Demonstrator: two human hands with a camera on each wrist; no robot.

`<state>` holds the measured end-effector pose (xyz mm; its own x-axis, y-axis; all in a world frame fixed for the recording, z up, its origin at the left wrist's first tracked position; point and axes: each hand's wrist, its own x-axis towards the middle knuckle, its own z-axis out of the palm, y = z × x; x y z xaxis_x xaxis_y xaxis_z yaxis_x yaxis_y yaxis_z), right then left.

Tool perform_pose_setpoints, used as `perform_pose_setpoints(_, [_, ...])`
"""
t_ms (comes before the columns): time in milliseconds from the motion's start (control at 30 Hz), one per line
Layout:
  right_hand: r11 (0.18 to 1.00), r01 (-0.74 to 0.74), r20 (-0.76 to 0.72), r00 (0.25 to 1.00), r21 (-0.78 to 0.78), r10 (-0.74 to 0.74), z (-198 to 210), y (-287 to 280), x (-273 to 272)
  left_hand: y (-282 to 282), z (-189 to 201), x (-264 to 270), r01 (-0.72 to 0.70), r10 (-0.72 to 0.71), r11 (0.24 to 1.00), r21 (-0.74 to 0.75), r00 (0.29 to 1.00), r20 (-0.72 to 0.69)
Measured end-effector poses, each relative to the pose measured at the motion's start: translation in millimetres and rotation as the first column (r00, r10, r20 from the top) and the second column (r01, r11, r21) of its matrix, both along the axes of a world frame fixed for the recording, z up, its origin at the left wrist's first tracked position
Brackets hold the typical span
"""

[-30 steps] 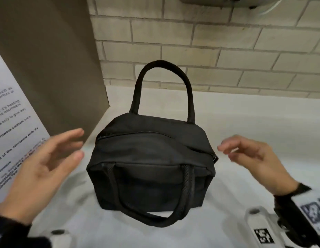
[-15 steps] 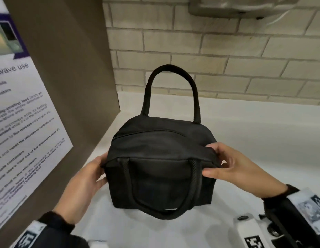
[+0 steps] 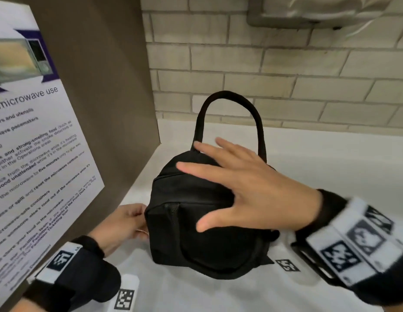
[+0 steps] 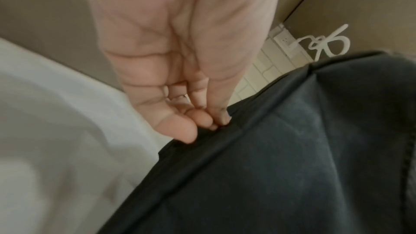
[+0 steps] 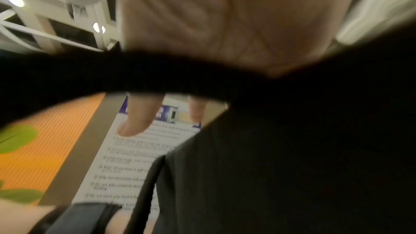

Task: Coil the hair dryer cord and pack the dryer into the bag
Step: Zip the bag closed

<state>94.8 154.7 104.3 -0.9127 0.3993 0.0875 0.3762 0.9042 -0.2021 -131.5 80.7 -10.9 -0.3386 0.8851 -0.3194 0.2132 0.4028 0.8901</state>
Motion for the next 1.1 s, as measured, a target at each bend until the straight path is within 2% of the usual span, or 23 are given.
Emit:
perform_pose_setpoints(167, [0.997, -0.024, 0.214, 0.977, 0.07, 0.009, -2.4, 7.9, -40.1, 0.1, 26.3, -8.2, -0.002, 0.001, 1.0, -0.008, 0.981, -0.192])
perform_pose_setpoints(233, [0.997, -0.026, 0.285, 0.959, 0.072, 0.004, -4.3, 12.6, -46.3, -0.7, 38.3, -8.5, -0.033, 0.037, 0.999, 0.021, 0.975, -0.218])
perform_pose_setpoints(367, [0.993, -0.06, 0.345, 0.938, 0.106, 0.02, -9.6, 14.9, -50.3, 2.0, 71.0, -2.7, -0.091, 0.107, 0.987, 0.13, 0.987, -0.12])
perform_pose_setpoints(467, [0.996, -0.059, 0.318, 0.947, 0.074, 0.032, -9.0, 14.2, -50.7, 9.8, 90.2, 4.4, -0.085, 0.13, 0.978, 0.191, 0.963, -0.237])
perform_pose_setpoints(567, [0.986, 0.033, 0.158, 0.987, -0.164, -0.007, 1.1, 17.3, -46.1, 14.6, 101.9, 17.3, -0.089, 0.189, 0.967, 0.241, 0.88, -0.436])
perform_pose_setpoints(633, [0.96, 0.052, 0.059, 0.998, -0.276, -0.037, 4.4, 19.8, -45.2, 16.7, 107.5, 27.1, -0.103, 0.233, 0.963, 0.25, 0.786, -0.572])
perform_pose_setpoints(733, [0.99, 0.019, 0.109, 0.994, -0.138, -0.004, -2.1, 15.6, -49.4, 19.3, 108.9, 34.6, -0.145, 0.303, 0.951, 0.275, 0.63, -0.715])
perform_pose_setpoints(767, [0.996, 0.011, 0.135, 0.991, -0.087, 0.001, -5.7, 13.2, -50.9, 18.9, 106.2, 33.8, -0.159, 0.321, 0.946, 0.284, 0.604, -0.73])
perform_pose_setpoints(800, [0.999, 0.008, 0.147, 0.989, -0.049, 0.0, -8.2, 11.1, -51.5, 18.4, 103.5, 32.3, -0.166, 0.329, 0.943, 0.289, 0.602, -0.727])
perform_pose_setpoints(833, [1.0, 0.004, 0.152, 0.988, -0.019, -0.001, -10.6, 9.4, -51.6, 16.8, 99.7, 29.8, -0.172, 0.336, 0.94, 0.296, 0.629, -0.701])
perform_pose_setpoints(933, [0.987, -0.075, 0.134, 0.989, 0.142, 0.056, -17.6, 5.7, -50.4, 9.4, 89.0, 24.9, -0.205, 0.356, 0.921, 0.331, 0.786, -0.506])
perform_pose_setpoints(967, [0.968, -0.123, 0.121, 0.988, 0.218, 0.098, -20.5, 4.6, -50.0, 7.0, 85.8, 24.1, -0.219, 0.366, 0.912, 0.346, 0.815, -0.449])
perform_pose_setpoints(1033, [0.924, -0.205, 0.117, 0.977, 0.322, 0.176, -25.8, 1.5, -49.7, 4.0, 79.0, 23.8, -0.251, 0.39, 0.895, 0.368, 0.84, -0.376])
perform_pose_setpoints(1100, [0.899, -0.245, 0.123, 0.969, 0.362, 0.214, -27.9, 0.6, -49.5, 2.2, 74.4, 25.2, -0.275, 0.412, 0.879, 0.39, 0.851, -0.326])
